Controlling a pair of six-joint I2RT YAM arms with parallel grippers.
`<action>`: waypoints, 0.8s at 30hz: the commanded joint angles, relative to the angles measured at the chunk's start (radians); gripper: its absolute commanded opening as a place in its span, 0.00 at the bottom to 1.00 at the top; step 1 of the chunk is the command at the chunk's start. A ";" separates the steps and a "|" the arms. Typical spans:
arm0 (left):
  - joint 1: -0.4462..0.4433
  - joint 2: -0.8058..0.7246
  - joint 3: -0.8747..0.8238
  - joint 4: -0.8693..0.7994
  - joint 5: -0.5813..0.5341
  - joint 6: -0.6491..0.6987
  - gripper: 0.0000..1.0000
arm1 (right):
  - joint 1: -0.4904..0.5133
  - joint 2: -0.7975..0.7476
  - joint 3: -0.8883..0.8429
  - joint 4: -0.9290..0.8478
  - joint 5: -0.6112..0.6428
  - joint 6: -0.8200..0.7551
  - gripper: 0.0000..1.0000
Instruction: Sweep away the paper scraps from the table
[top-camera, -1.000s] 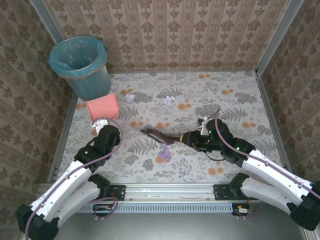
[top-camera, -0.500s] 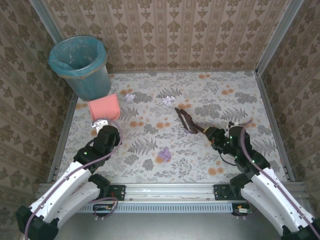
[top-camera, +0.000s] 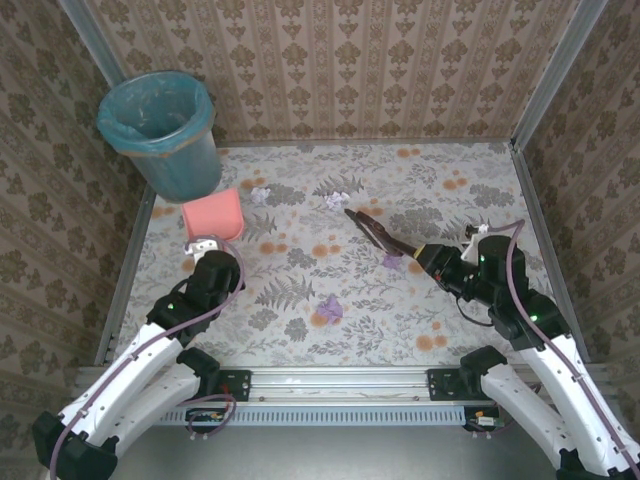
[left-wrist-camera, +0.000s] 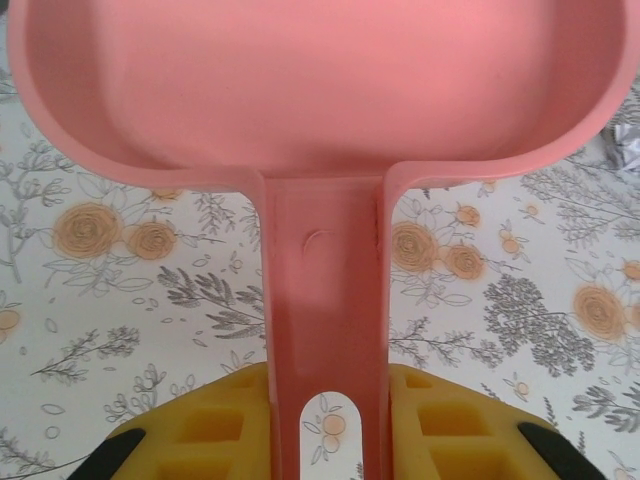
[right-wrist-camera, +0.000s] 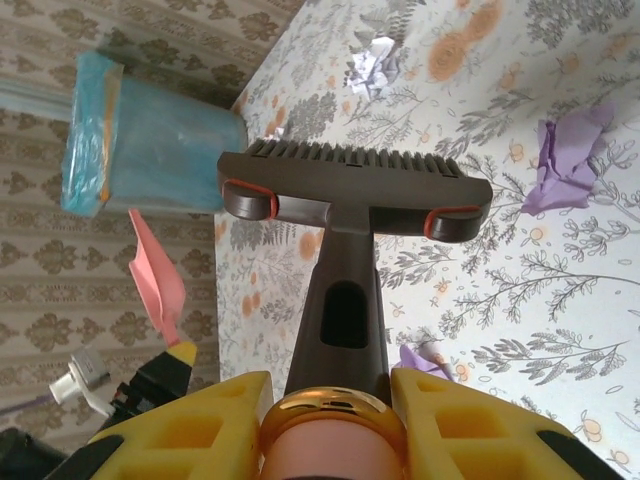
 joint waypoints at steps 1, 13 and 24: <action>0.007 0.024 -0.013 0.084 0.097 0.051 0.00 | -0.003 -0.014 0.070 -0.120 0.066 -0.105 0.00; -0.222 0.322 0.076 0.327 0.450 0.262 0.00 | -0.004 -0.044 0.097 -0.299 0.512 -0.105 0.00; -0.452 0.553 0.246 0.260 0.555 0.391 0.00 | -0.006 0.040 0.135 -0.357 0.670 -0.050 0.00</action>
